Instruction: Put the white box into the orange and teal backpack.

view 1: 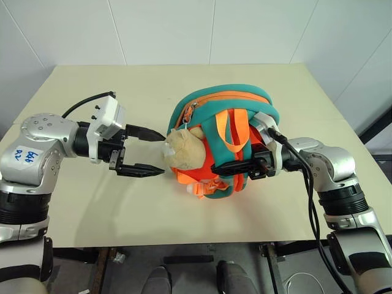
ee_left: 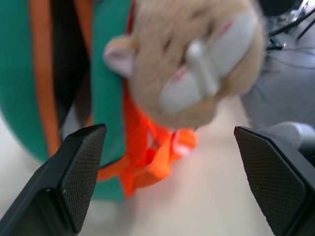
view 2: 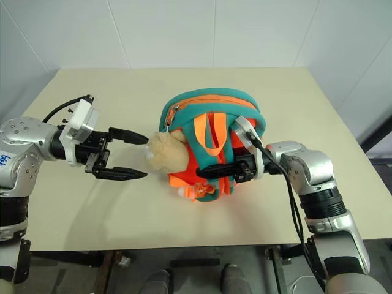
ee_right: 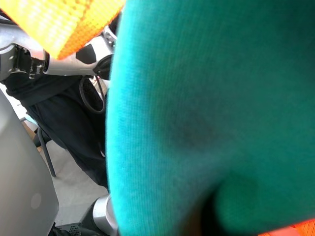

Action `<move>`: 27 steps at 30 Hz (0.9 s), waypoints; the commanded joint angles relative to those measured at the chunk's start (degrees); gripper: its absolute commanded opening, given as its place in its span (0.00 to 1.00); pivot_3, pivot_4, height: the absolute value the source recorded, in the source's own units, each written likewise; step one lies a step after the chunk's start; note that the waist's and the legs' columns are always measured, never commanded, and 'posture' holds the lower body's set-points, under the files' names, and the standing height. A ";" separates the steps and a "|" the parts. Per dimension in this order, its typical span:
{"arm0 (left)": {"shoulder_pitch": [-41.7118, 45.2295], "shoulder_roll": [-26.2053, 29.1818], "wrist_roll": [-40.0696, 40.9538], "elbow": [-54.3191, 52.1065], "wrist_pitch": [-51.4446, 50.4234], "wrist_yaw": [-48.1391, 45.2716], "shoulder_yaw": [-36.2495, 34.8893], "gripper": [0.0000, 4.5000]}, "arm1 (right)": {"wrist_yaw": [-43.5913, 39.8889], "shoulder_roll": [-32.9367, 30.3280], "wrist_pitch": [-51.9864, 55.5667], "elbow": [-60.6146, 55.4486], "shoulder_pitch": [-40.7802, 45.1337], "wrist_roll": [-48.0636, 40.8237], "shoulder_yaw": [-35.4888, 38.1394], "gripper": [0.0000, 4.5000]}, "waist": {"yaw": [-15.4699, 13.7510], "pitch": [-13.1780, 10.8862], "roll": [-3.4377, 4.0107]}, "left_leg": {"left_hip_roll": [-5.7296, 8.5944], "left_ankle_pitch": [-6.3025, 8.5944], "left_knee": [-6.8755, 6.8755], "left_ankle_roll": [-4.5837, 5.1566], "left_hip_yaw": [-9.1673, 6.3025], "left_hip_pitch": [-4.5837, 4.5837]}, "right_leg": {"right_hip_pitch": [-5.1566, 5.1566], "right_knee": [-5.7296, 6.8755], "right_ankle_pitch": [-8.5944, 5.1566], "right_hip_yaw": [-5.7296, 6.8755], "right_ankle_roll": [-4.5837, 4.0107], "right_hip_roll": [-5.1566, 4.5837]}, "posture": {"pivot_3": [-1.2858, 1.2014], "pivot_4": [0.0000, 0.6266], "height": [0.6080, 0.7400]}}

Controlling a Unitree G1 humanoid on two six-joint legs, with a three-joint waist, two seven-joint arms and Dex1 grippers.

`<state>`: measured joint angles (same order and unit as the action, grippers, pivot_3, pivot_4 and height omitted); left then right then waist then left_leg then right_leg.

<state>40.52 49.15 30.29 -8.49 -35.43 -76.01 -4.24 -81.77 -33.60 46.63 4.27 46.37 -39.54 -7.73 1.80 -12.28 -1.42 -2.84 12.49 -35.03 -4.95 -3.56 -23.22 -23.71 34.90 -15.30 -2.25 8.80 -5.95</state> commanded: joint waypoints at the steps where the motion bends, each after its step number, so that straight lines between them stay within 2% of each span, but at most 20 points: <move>1: -1.66 -1.47 3.56 -5.65 -2.43 4.24 -1.78 0.99 | -0.02 0.45 0.01 -0.29 -0.06 0.03 0.04 0.00 | -0.01 0.00 0.00 | 0.00 0.00 -0.02 0.00 0.00 0.02 | 0.02 0.00 0.01 -0.01 -0.01 0.00 | 0.52 0.24 1.00; 7: -1.37 -7.22 5.69 -7.41 -2.78 11.79 -1.91 0.99 | 0.00 0.83 -0.13 -0.07 -0.18 0.25 -0.02 0.00 | -0.05 0.00 0.00 | 0.00 0.00 -0.05 0.00 0.00 0.03 | 0.02 0.01 0.04 -0.02 -0.05 0.02 | 0.52 0.24 1.00; 13: -1.95 -10.43 2.15 -6.70 2.65 15.42 0.00 0.99 | 0.72 1.54 -0.18 -0.23 -0.18 0.18 0.09 0.00 | -0.03 0.00 0.00 | 0.00 0.00 -0.04 -0.01 0.00 0.02 | 0.02 -0.02 0.05 -0.03 -0.04 0.03 | 0.52 0.24 1.00; 16: -0.65 -11.42 1.98 -5.25 2.30 18.17 -0.44 0.86 | 1.10 1.83 -0.29 -0.34 -0.16 0.09 0.26 0.00 | -0.12 0.00 0.00 | 0.00 0.01 -0.05 -0.02 0.00 0.02 | 0.02 -0.04 0.05 -0.03 -0.04 0.03 | 0.52 0.24 1.00; 21: -0.14 -10.76 1.79 -4.04 3.74 18.35 -0.96 0.51 | 1.35 1.92 -0.62 -0.13 -0.03 0.14 0.56 0.00 | -0.06 0.00 0.00 | 0.00 0.01 -0.04 -0.02 0.00 0.02 | 0.02 -0.06 0.05 -0.03 -0.04 0.03 | 0.52 0.24 1.00; 25: 1.58 -6.18 -0.55 -0.25 5.26 15.69 -1.22 0.27 | 1.96 2.04 -0.63 -0.60 -0.43 -0.06 0.82 0.00 | 0.03 0.00 0.00 | 0.00 0.02 -0.04 -0.04 0.00 0.02 | 0.02 -0.07 0.05 -0.03 -0.04 0.05 | 0.52 0.24 1.00; 27: 2.87 -3.24 -1.49 3.19 6.41 13.36 -1.39 0.23 | 2.04 1.95 -0.65 -0.80 -0.71 -0.04 0.78 0.00 | 0.11 0.00 0.00 | 0.00 0.02 -0.03 -0.04 0.00 0.03 | 0.01 -0.06 0.05 -0.03 -0.05 0.05 | 0.52 0.24 1.00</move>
<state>41.40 43.94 30.09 -7.26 -31.07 -61.47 -3.45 -79.68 -31.60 46.23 4.82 46.16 -39.34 -7.72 1.91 -12.28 -1.42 -2.84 12.51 -35.05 -4.98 -3.56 -23.19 -23.71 34.84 -15.25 -2.28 8.75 -5.89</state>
